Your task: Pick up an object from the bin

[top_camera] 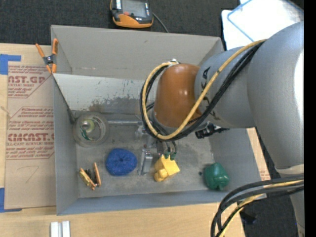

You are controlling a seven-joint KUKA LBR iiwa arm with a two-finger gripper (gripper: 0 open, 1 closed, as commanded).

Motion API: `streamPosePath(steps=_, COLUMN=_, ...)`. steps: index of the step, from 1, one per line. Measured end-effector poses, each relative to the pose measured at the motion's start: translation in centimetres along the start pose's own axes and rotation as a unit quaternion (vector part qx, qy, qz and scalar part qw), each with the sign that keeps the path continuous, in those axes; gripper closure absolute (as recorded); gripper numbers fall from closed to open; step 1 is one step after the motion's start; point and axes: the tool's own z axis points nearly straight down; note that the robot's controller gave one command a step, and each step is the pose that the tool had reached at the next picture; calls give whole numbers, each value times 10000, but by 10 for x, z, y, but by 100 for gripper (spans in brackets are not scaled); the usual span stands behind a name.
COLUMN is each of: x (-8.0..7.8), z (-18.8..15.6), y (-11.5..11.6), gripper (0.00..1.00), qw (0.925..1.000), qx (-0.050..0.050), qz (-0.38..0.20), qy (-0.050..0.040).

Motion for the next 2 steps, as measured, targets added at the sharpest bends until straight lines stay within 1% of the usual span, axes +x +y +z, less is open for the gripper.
streamPosePath(steps=1, x=2, z=2, y=0, gripper=0, qw=10000, qx=3, qz=0, qy=25)
streamPosePath(steps=2, x=2, z=2, y=0, gripper=0, qw=10000, qx=3, qz=-2, qy=26)
